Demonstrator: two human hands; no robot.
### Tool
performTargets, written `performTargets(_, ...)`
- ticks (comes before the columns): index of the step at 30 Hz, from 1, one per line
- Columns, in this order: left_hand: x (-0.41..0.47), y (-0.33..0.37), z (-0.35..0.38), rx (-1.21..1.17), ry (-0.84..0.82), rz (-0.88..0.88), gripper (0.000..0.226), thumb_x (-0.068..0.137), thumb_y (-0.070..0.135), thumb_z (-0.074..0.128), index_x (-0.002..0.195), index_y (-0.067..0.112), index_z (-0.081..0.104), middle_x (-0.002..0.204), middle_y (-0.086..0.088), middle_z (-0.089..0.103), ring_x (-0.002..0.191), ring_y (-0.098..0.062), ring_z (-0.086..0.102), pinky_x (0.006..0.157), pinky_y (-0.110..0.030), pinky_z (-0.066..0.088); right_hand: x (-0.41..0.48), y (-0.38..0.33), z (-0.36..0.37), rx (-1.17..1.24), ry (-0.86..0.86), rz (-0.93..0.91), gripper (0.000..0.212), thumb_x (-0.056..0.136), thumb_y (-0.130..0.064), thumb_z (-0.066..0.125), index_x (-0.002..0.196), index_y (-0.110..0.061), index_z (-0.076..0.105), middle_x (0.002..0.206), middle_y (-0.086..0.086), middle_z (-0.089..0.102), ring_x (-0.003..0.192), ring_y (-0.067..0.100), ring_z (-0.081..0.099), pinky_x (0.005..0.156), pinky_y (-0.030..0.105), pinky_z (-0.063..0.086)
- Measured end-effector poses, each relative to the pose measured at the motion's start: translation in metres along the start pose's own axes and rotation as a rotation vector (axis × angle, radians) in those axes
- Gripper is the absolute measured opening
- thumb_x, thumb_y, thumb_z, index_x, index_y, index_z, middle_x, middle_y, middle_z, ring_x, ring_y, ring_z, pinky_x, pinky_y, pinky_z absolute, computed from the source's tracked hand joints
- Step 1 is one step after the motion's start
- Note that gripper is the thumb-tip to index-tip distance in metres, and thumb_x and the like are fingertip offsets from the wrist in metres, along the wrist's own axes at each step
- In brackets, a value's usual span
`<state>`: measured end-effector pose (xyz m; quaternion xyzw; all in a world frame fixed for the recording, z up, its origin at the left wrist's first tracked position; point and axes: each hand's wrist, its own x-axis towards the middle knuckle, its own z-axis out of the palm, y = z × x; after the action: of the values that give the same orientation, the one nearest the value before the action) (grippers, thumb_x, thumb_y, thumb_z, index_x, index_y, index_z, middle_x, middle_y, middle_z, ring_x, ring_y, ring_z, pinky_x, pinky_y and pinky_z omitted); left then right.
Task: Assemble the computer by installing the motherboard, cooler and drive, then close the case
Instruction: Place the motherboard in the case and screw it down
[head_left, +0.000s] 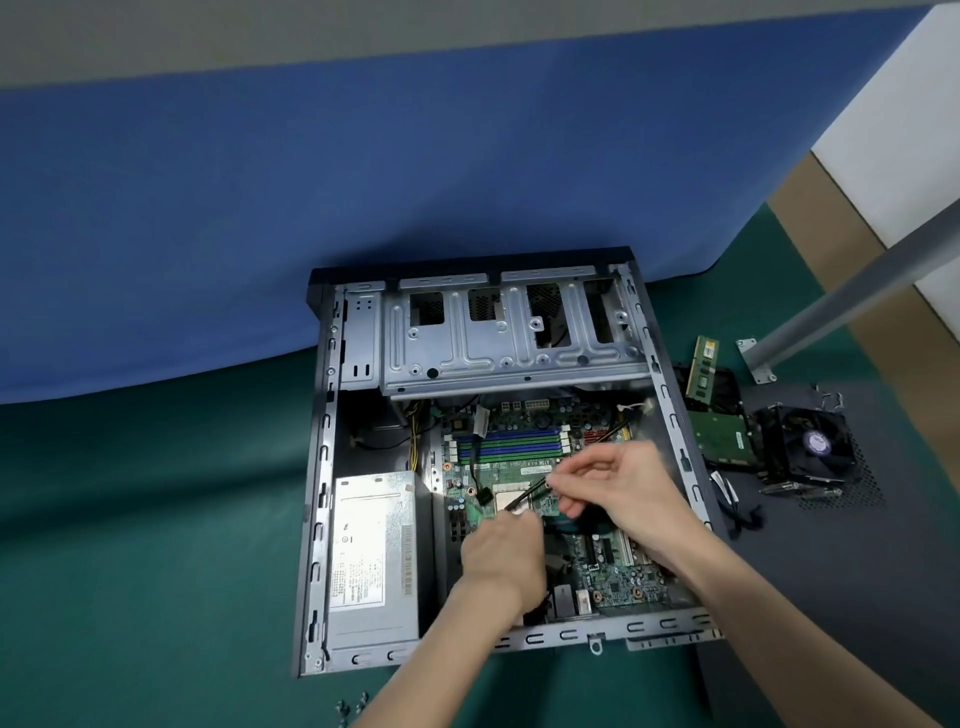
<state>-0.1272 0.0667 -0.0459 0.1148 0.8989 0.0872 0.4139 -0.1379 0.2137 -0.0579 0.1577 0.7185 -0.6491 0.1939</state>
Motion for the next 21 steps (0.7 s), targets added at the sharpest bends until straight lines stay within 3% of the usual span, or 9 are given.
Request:
performTargets(6,-0.008,0.015,0.007,-0.072,-0.055,-0.057,0.034,0.087,0.009,0.056,0.120,0.008,0.050,0.126,-0.014,0.051,0.120,-0.032,0.046,0.094,-0.042,0.042,0.034,-0.009,0.035,-0.207,-0.231,0.060,0.009,0.076,-0.005,0.079,0.081,-0.001,0.074,0.070,0.013,0.072,0.061,0.019,0.068,0.062,0.026,0.058)
performTargets(11,-0.018,0.024,0.017,0.027,0.044,0.051,0.035,0.098,0.027,0.033,0.118,0.007,0.054,0.118,-0.018,0.056,0.110,-0.038,0.053,0.089,-0.047,0.043,0.050,-0.005,0.069,-0.505,-0.521,0.110,0.012,0.077,-0.006,0.079,0.082,0.003,0.073,0.073,0.018,0.072,0.059,0.018,0.065,0.057,0.024,0.055)
performTargets(13,-0.019,0.026,0.016,0.062,0.029,0.087,0.035,0.098,0.025,0.034,0.119,0.007,0.054,0.117,-0.019,0.056,0.109,-0.039,0.053,0.085,-0.045,0.044,0.053,-0.003,0.080,-0.627,-0.597,0.115,0.012,0.077,-0.007,0.079,0.082,0.002,0.073,0.073,0.018,0.072,0.052,0.015,0.061,0.051,0.020,0.051)
performTargets(17,-0.022,0.028,0.016,0.167,-0.079,0.204,0.033,0.095,0.016,0.045,0.127,0.012,0.048,0.121,-0.018,0.052,0.112,-0.041,0.048,0.086,-0.048,0.042,0.059,0.002,0.098,-0.861,-0.687,0.085,0.009,0.074,-0.011,0.082,0.074,-0.007,0.073,0.063,0.001,0.070,0.044,0.000,0.056,0.048,0.012,0.046)
performTargets(21,-0.026,0.027,0.017,0.223,-0.098,0.310,0.043,0.089,0.011,0.053,0.130,0.018,0.043,0.119,-0.015,0.052,0.110,-0.041,0.049,0.082,-0.045,0.040,0.062,0.016,0.110,-0.960,-0.728,0.118,0.026,0.075,-0.003,0.078,0.057,-0.006,0.060,0.050,0.006,0.062,0.040,0.014,0.055,0.050,0.023,0.049)
